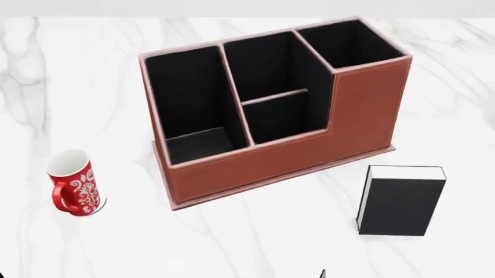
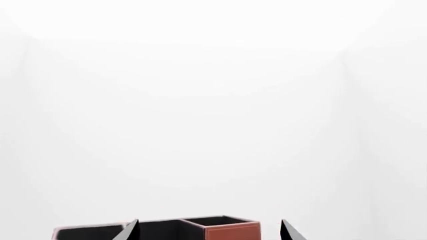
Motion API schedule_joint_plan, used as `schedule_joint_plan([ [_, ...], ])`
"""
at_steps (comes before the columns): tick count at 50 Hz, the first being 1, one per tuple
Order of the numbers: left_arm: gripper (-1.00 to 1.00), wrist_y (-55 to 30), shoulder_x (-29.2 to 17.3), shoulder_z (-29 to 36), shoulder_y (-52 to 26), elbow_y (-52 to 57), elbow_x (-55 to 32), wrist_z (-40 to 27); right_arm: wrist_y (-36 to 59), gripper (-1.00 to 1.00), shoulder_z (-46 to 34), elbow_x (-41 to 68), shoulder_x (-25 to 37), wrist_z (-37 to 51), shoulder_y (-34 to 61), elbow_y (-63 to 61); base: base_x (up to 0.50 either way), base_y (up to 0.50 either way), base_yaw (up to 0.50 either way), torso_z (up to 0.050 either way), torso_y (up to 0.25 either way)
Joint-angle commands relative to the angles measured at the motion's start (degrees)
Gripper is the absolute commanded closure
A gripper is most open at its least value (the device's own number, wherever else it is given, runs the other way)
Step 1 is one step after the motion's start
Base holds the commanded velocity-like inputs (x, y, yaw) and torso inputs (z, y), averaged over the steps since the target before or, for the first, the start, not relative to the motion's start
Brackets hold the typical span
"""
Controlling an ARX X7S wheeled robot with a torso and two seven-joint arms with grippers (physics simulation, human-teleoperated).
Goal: Pick up the book and place it in the back compartment of the caddy.
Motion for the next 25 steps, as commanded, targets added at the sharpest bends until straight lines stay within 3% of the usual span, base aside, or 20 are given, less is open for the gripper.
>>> schedule_joint_plan([
  [1, -1.0, -0.1, -0.5, 0.5, 0.0, 0.1, 0.1, -0.7, 0.1, -1.0, -0.5, 0.6, 0.7, 0.7, 0.0, -0.2, 0.0, -0.1, 0.0, 0.0, 0.0],
  [25, -1.0, -0.2, -1.4, 1.3, -0.2, 0.0, 0.0, -1.9, 0.6, -1.0, -1.5, 1.5, 1.9, 1.9, 0.3, -0.1, 0.0, -0.1, 0.0, 0.0, 0.0],
])
